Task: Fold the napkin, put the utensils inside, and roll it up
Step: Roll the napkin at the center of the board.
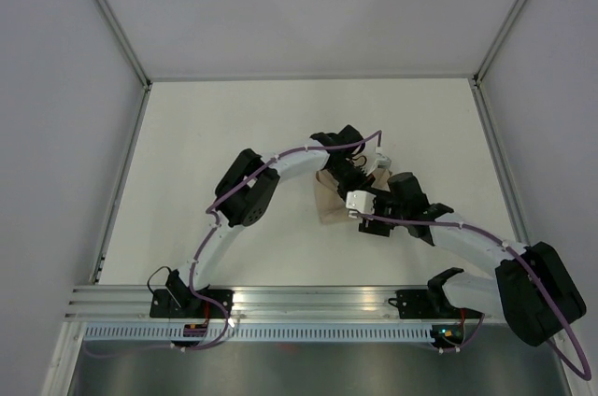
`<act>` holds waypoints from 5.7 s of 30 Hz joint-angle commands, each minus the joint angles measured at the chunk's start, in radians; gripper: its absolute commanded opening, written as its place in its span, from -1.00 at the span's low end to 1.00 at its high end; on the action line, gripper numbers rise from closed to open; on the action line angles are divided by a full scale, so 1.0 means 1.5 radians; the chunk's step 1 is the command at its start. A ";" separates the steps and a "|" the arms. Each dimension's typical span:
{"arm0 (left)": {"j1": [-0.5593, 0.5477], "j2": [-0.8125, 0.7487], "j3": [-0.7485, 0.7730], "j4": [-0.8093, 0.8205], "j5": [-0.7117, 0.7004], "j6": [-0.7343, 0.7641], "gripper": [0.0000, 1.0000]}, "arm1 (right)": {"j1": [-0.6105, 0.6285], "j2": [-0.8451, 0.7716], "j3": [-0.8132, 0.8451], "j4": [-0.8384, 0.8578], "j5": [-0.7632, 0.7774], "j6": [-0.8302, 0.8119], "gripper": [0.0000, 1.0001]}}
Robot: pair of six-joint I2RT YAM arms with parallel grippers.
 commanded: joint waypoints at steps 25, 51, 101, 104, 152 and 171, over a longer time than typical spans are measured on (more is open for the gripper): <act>0.058 -0.056 -0.087 0.118 0.005 -0.266 -0.33 | 0.003 0.154 0.113 -0.100 0.004 -0.020 -0.91; 0.135 -0.496 -0.613 0.734 -0.327 -0.391 -0.28 | -0.133 0.462 0.440 -0.447 -0.191 -0.121 -0.97; -0.182 -0.253 -0.560 0.703 -0.637 0.388 0.06 | -0.144 0.668 0.641 -0.592 -0.199 -0.099 -0.99; -0.179 -0.244 -0.530 0.620 -0.615 0.378 -0.06 | -0.144 0.671 0.646 -0.595 -0.199 -0.099 -0.99; 0.003 -0.240 -0.510 0.260 -0.240 0.016 -0.95 | -0.278 0.356 0.559 -0.353 -0.219 0.118 0.50; 0.030 -0.176 -0.532 0.261 -0.049 -0.049 -0.95 | -0.089 0.077 0.213 -0.203 -0.210 -0.093 0.58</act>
